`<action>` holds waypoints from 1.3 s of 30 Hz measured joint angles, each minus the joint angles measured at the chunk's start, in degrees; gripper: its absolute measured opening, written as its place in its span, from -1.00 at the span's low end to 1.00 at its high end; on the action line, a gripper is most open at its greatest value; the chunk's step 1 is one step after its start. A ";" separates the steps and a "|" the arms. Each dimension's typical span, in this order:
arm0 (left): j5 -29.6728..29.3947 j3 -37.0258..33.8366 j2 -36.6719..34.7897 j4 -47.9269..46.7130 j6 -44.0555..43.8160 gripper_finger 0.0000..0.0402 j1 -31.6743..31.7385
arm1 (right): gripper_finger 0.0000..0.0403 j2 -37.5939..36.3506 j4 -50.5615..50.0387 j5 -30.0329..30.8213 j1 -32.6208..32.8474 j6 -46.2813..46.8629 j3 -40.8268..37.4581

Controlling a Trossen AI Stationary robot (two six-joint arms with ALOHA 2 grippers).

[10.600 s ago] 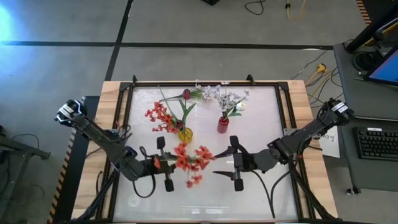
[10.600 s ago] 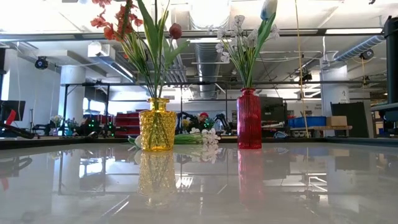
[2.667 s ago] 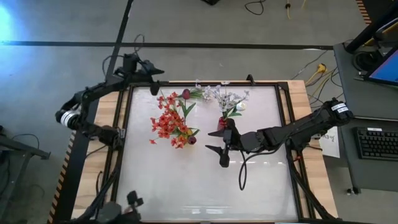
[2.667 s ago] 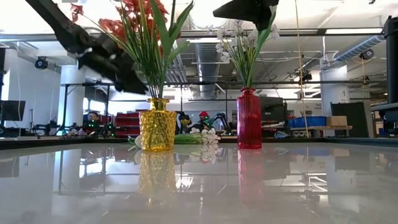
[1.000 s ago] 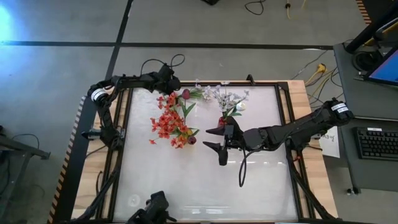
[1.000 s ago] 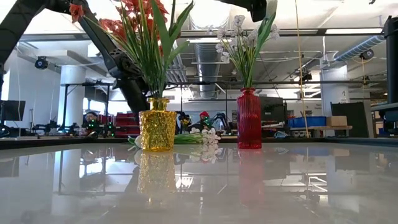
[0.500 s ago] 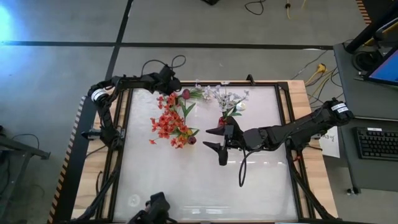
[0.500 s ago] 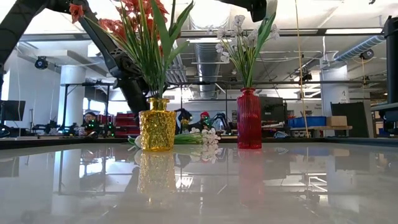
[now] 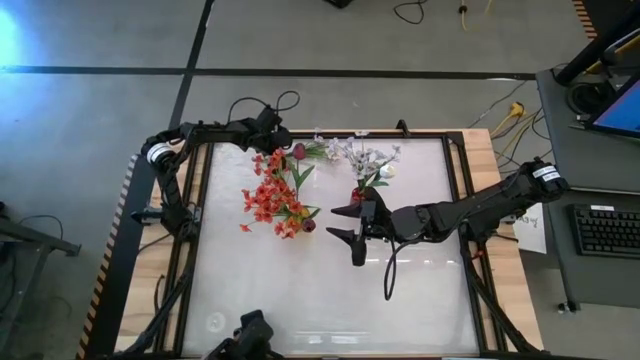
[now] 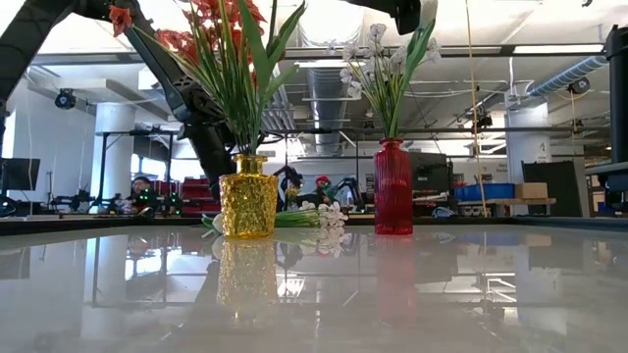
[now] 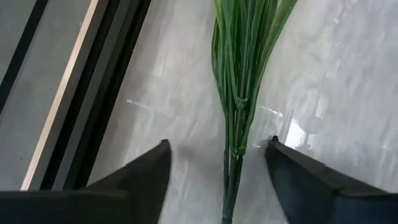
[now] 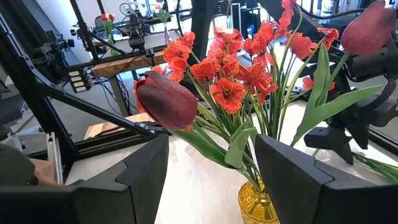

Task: Sort flowers into vase by color
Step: Put the white flowers into the red flower vase

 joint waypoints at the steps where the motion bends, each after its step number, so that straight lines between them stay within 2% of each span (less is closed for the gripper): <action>1: 0.00 -0.02 0.00 0.00 -0.15 0.09 0.00 | 0.16 0.01 -0.02 0.00 0.00 -0.01 0.00; 9: -0.50 -0.04 0.00 -0.22 -1.83 -0.82 0.15 | 0.16 0.01 -0.07 -0.13 0.04 -0.60 0.72; 11: -0.51 -0.04 0.00 -0.28 -1.87 -0.95 0.15 | 0.16 0.01 -0.03 -0.26 0.04 -0.60 0.74; 18: -0.40 -0.06 -0.38 -0.72 -3.80 -0.99 0.27 | 0.16 0.01 -0.06 -0.67 0.15 -0.62 0.74; 22: 2.88 -0.08 -2.20 -0.73 -5.30 -1.00 0.64 | 0.16 0.01 -0.25 -2.08 0.15 -0.62 0.74; 26: 5.45 -0.08 -4.71 -0.39 -7.56 -1.00 1.15 | 0.16 0.01 -1.00 -2.19 0.15 -0.64 0.79; 39: 5.64 -0.08 -16.66 5.07 -10.96 -1.00 6.56 | 0.16 0.01 -1.90 -3.54 0.15 -1.74 0.81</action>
